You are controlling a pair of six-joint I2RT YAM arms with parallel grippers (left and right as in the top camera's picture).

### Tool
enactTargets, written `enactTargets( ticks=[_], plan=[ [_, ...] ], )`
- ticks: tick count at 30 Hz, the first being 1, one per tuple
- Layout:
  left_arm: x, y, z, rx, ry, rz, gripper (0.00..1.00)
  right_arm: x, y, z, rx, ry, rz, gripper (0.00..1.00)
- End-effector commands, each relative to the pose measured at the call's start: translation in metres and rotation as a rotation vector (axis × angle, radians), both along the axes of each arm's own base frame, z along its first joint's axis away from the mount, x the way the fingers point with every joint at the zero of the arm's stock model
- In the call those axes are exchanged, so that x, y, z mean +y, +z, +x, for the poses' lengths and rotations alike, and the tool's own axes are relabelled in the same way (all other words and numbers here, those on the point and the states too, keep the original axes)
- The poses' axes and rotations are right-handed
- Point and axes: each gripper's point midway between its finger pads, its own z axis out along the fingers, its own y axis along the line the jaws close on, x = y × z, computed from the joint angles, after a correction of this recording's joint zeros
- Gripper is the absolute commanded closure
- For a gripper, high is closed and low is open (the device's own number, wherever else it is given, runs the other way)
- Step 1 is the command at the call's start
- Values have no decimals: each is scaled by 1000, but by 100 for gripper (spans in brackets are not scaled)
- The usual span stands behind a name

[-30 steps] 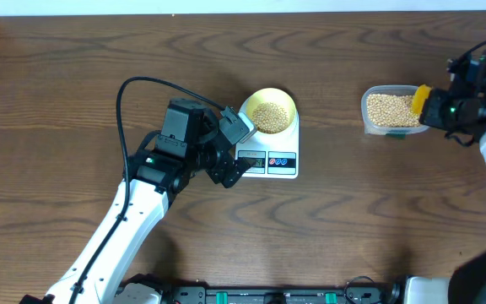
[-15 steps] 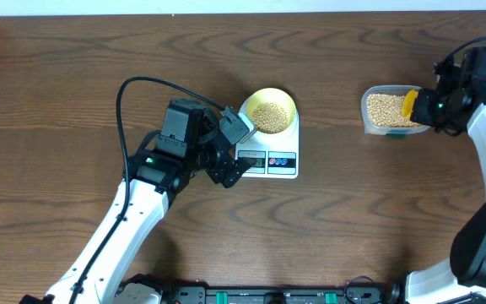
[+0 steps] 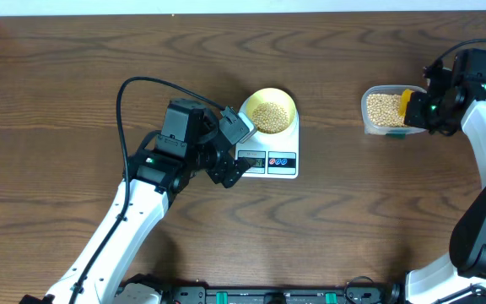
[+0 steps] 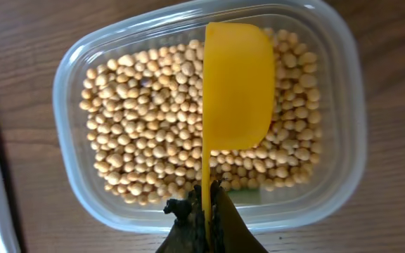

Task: Scoop item into bowl and weigh 50g on scale
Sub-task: 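Drag the yellow scoop through the soybeans in the tub, then lift the filled scoop up out of the soybean tub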

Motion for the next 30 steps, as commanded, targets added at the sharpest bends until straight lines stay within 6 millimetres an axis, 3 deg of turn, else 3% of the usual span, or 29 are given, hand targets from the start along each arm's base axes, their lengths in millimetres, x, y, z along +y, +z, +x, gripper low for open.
enactTargets(
  ticks=[1,17,30],
  plan=[
    [3,0,0,-3,7,6,11,15,0,5,-15,74,44,99],
    [3,0,0,-2,7,6,12,33,-14,2,16,139,141,99],
    [3,0,0,-2,7,6,12,47,-11,-2,15,176,230,99]
  ],
)
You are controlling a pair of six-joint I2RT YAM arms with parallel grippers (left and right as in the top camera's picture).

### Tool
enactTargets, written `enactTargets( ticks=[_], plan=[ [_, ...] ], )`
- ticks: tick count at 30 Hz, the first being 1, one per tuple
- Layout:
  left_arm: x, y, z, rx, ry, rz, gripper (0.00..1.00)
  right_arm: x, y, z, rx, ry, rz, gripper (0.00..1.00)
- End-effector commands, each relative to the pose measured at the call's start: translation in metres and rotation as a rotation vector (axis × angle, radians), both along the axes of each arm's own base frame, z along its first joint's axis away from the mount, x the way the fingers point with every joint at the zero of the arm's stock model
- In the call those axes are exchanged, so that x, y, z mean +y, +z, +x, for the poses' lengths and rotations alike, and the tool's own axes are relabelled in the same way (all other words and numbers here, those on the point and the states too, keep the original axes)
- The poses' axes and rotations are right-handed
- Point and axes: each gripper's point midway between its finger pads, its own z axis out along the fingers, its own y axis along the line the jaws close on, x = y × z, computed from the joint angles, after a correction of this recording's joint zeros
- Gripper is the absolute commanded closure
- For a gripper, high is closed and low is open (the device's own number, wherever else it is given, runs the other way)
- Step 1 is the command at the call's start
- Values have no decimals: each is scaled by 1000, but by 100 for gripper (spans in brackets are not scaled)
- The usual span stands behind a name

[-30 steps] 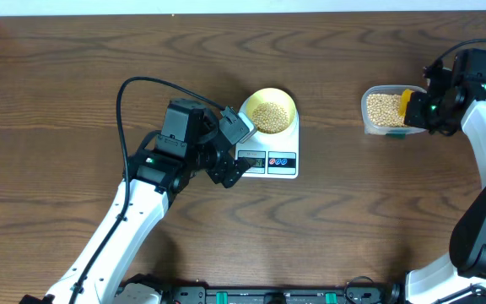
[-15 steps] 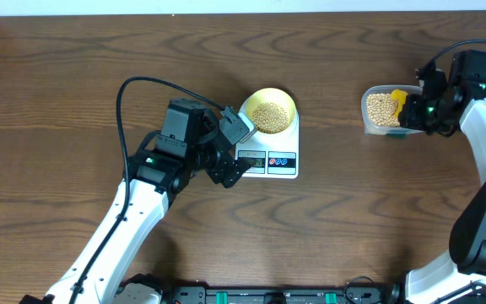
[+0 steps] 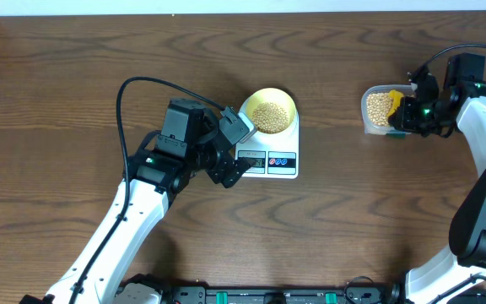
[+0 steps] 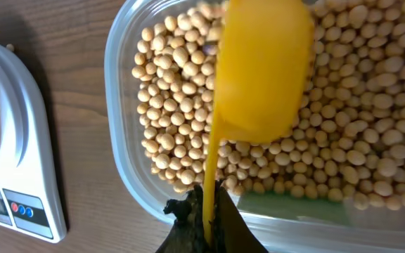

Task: Scoop item into bowl and weigh 50g on scale
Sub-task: 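Lift the filled scoop up out of the soybean tub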

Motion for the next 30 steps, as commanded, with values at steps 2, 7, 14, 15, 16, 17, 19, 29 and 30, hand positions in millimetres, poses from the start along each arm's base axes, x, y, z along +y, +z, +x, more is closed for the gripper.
enactTargets(
  ticks=[2,7,14,15,16,17,19,29,30],
  plan=[
    [3,0,0,-2,7,5,12,15,5,3,-22,54,76,99],
    [3,0,0,-2,7,5,12,12,10,3,-33,38,126,99],
    [3,0,0,-2,7,5,12,-4,14,1,-45,-5,179,99],
    [3,0,0,-2,7,5,11,-5,16,1,-54,3,187,99],
    [3,0,0,-2,7,5,12,-5,17,1,-66,13,197,99],
    [3,0,0,-2,7,5,11,-6,18,1,-75,20,207,99],
    [3,0,0,-2,7,5,11,-11,18,0,-76,8,209,99],
    [3,0,0,-2,7,5,11,-38,31,-2,-140,-47,300,99],
    [3,0,0,-2,7,5,11,-41,33,-2,-149,-55,316,99]
  ],
)
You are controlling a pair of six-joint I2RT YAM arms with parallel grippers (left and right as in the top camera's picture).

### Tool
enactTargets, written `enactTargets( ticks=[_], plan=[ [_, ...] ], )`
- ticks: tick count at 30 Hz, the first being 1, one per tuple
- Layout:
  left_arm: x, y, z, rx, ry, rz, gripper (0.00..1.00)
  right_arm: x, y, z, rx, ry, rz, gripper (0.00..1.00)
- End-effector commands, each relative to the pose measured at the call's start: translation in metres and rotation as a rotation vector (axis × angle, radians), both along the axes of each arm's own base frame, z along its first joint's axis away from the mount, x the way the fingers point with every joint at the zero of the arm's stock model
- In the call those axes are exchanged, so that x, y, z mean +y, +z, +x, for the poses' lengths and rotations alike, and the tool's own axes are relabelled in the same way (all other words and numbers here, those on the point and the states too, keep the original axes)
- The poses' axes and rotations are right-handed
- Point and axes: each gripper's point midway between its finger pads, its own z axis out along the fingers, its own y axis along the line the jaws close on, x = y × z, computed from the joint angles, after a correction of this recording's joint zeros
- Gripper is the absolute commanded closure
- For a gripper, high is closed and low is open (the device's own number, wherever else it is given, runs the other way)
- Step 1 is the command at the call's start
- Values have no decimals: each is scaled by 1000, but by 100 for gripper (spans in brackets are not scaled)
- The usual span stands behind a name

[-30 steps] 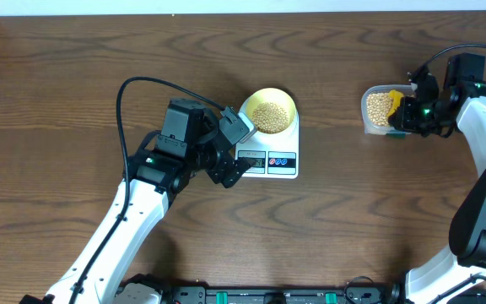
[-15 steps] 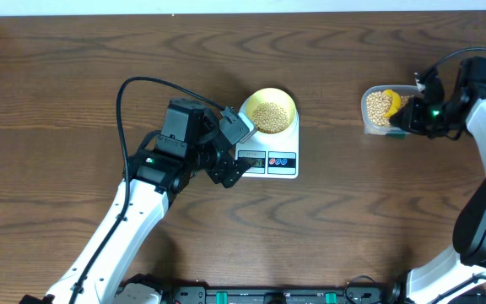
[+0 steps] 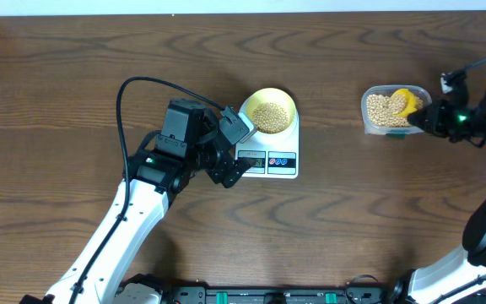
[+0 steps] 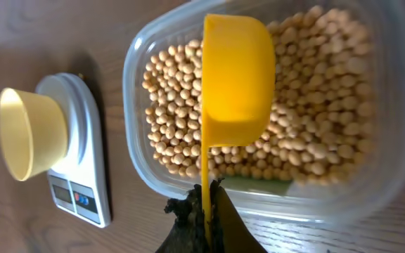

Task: Scoop item into bowl and weigh 50g on scale
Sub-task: 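Lift the filled scoop up out of the soybean tub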

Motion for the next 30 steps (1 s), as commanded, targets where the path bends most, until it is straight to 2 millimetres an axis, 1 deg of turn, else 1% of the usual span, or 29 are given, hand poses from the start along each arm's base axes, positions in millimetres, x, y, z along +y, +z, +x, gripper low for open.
enactTargets(
  ticks=[1,4,8,12,20,30],
  plan=[
    [3,0,0,-2,7,6,11,-1,13,3,-64,11,88,99],
    [3,0,0,-2,7,6,12,-7,19,3,-88,-4,129,99],
    [3,0,0,-2,7,6,11,-8,29,1,-141,12,186,99],
    [3,0,0,-2,7,6,12,-9,32,-1,-146,5,210,99],
    [3,0,0,-2,7,5,11,-3,42,0,-175,16,272,99],
    [3,0,0,-3,7,6,12,8,63,2,-245,43,387,99]
  ],
)
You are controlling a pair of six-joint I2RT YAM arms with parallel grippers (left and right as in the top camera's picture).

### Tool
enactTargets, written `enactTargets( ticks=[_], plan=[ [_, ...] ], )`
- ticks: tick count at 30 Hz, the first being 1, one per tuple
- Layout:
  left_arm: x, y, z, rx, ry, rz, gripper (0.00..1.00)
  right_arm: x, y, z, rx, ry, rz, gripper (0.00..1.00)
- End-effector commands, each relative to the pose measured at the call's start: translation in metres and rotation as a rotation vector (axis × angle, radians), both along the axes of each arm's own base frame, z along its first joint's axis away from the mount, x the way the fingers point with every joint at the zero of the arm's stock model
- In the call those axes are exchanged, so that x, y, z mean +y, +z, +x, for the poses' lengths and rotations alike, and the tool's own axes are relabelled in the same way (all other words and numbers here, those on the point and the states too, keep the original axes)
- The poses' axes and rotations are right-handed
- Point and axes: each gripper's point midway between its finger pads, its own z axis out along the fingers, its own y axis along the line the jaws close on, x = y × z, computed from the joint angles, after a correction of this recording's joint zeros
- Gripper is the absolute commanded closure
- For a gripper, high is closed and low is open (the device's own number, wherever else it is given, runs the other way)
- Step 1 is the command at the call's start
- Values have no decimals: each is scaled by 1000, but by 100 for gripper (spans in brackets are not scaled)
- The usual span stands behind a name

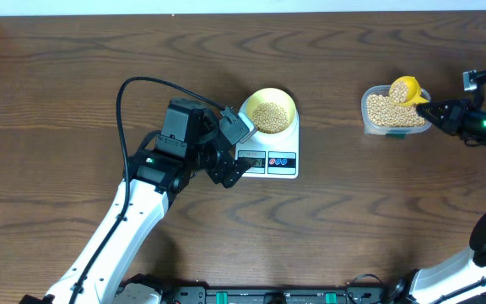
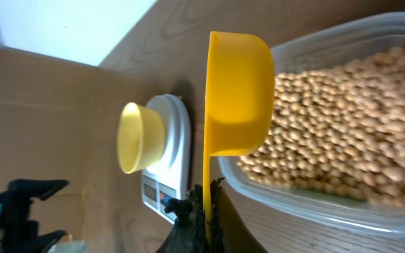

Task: Scoop item into bowl and weigh 50g on scale
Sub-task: 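Lift the filled scoop up out of the soybean tub, then carry the filled scoop left over the yellow bowl on the scale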

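A yellow bowl (image 1: 268, 111) holding soybeans sits on the white scale (image 1: 270, 160) at mid-table; both also show in the right wrist view, the bowl (image 2: 138, 137) and the scale (image 2: 166, 176). My right gripper (image 1: 431, 112) is shut on the handle of a yellow scoop (image 1: 404, 89), which hangs over the far right rim of the clear tub of soybeans (image 1: 386, 111). In the wrist view the scoop (image 2: 236, 91) is seen from its underside above the tub (image 2: 343, 140). My left gripper (image 1: 241, 139) rests against the scale's left edge; its jaws are unclear.
The left arm's black cable (image 1: 133, 84) arcs over the table left of the scale. The table's back edge runs along the top of the overhead view. The right arm reaches in from the right edge.
My right gripper has drawn back toward the right and tilted, and the scoop has moved from the tub's right side to its far right rim. The left arm has not moved.
The scoop was held over the beans in the tub, then down among them at the tub's right part. Then it lay across the tub's right side, and now it sits raised at the far right rim. The bowl, scale and left arm stayed put.
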Motion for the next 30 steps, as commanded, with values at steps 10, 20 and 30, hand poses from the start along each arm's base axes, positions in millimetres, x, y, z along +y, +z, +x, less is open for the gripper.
enactTargets(
  ticks=[10,20,30],
  plan=[
    [3,0,0,-2,7,5,12,21,32,4,-121,70,166,99],
    [3,0,0,-2,7,6,12,60,33,7,-118,167,171,99],
    [3,0,0,-2,7,6,12,103,42,19,-129,252,210,99]
  ],
)
